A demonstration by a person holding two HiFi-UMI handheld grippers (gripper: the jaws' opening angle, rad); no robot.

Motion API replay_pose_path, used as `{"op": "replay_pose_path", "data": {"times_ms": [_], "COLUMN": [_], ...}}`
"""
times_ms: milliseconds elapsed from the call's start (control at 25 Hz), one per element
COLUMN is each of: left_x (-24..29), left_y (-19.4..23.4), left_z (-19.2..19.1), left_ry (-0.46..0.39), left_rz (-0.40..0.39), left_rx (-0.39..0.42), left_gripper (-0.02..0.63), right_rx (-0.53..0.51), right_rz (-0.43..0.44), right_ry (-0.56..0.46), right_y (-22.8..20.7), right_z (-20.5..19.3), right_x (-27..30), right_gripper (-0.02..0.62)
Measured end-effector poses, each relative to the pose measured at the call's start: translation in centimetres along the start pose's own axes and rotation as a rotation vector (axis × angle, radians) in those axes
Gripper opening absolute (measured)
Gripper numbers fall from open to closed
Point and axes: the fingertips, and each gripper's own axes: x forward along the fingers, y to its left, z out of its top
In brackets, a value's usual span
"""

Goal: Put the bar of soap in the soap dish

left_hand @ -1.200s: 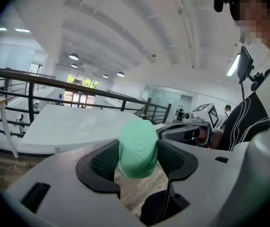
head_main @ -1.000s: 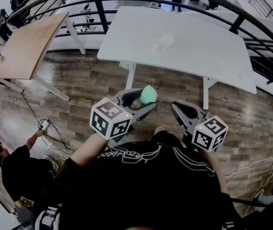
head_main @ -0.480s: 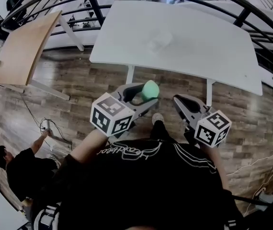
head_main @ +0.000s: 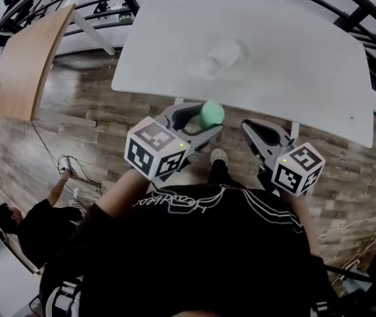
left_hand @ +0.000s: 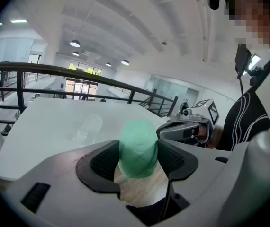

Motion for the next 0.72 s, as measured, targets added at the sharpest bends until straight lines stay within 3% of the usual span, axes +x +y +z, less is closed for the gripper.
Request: {"op": "replay_pose_path", "data": {"times_ms": [360, 720], "left_x": [7.7, 9.4], "left_y": [7.8, 9.2], "left_z": [5.5, 7.2], "left_ry": [0.053, 0.041], "left_rz": [0.058, 0.143], "left_rx": [0.057, 0.115], "left_gripper": [0.256, 0.256], "right_rx": [0.012, -0.029], "right_rz": [0.034, 0.080], "right_ry": [0.018, 0.004], "right_y": [-10.1, -12.6], "right_z": [5.6, 6.9], "right_x": [3.8, 4.1], "right_gripper": [0.020, 0.020]}}
